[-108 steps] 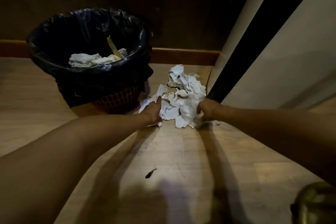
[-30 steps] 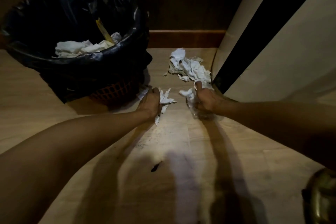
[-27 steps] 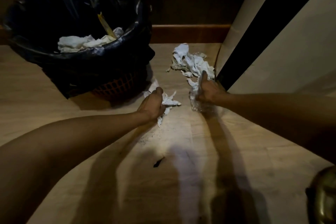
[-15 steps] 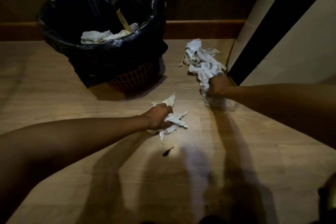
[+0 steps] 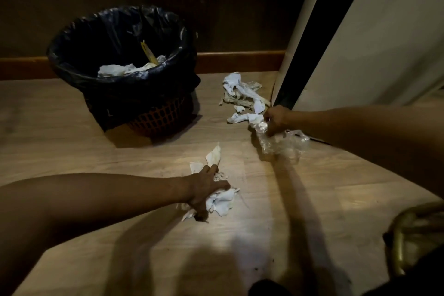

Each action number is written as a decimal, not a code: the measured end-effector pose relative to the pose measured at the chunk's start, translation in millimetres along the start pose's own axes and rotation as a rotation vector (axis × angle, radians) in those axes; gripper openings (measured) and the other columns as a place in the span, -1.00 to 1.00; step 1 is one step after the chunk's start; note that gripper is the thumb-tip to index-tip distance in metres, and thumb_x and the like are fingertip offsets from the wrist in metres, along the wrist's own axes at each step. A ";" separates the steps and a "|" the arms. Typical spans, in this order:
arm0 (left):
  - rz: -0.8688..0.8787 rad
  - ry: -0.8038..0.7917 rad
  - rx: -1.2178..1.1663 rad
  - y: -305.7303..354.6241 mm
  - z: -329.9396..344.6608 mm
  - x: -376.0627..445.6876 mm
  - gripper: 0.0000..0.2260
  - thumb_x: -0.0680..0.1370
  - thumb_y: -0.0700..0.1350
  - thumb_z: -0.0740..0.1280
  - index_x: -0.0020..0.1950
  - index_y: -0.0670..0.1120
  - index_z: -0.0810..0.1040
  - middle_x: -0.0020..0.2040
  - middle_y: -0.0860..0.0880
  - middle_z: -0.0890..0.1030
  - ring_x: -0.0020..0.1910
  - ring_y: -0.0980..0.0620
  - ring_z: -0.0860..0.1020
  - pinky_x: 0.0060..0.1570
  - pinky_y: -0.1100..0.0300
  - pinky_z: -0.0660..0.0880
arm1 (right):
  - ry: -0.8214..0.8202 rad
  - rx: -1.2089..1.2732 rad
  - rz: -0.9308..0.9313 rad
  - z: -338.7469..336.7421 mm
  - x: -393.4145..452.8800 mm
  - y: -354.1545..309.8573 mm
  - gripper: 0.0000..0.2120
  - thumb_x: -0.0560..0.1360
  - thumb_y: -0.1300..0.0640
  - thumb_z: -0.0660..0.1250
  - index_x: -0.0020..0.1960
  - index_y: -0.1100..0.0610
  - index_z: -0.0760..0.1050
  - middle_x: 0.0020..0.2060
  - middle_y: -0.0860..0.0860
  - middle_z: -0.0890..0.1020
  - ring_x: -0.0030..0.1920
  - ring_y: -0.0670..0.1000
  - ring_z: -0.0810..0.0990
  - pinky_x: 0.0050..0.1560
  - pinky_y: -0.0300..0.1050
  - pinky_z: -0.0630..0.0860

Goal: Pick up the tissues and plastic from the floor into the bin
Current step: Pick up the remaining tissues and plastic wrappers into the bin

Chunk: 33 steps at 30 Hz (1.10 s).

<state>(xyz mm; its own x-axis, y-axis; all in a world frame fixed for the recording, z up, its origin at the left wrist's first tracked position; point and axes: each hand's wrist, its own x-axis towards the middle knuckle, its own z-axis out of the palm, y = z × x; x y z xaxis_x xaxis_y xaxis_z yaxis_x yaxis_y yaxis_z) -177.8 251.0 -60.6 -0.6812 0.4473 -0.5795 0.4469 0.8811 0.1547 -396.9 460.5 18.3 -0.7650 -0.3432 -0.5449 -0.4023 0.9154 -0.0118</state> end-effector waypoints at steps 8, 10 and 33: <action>0.018 0.090 -0.091 -4.7 10.4 -2.5 -0.65 0.48 -0.16 0.37 0.25 -0.10 0.48 0.15 -0.19 0.43 0.04 -0.21 0.52 -0.11 0.13 0.40 | 0.009 0.052 0.001 -12.5 -11.9 -5.8 -0.49 0.34 0.12 0.61 0.24 0.23 0.59 -0.02 0.10 0.65 -0.08 0.07 0.64 -0.02 -0.08 0.62; -0.006 0.113 -0.114 -11.2 2.6 -0.3 -0.68 0.48 -0.12 0.38 0.22 -0.12 0.51 0.12 -0.19 0.48 0.06 -0.21 0.52 -0.09 0.11 0.41 | 0.008 0.069 0.005 -15.8 -14.5 -4.3 -0.47 0.34 0.13 0.62 0.25 0.23 0.58 -0.02 0.10 0.65 -0.11 0.05 0.62 -0.07 -0.11 0.60; -0.230 0.588 -0.157 -39.2 -169.0 5.5 -0.60 0.43 -0.13 0.49 0.24 -0.11 0.55 0.19 -0.17 0.59 0.16 -0.15 0.56 0.10 0.02 0.53 | 0.322 0.457 0.002 -96.6 -71.0 -7.4 -0.60 0.33 0.17 0.61 0.09 0.13 0.54 -0.05 0.05 0.57 -0.02 0.07 0.62 -0.26 -0.20 0.51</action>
<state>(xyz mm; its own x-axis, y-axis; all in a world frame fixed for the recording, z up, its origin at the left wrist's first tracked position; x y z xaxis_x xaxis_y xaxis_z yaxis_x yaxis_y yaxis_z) -297.1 244.8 65.3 -0.9731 0.2146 -0.0839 0.1920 0.9566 0.2194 -388.1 457.7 138.1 -0.9096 -0.3222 -0.2623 -0.1961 0.8896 -0.4124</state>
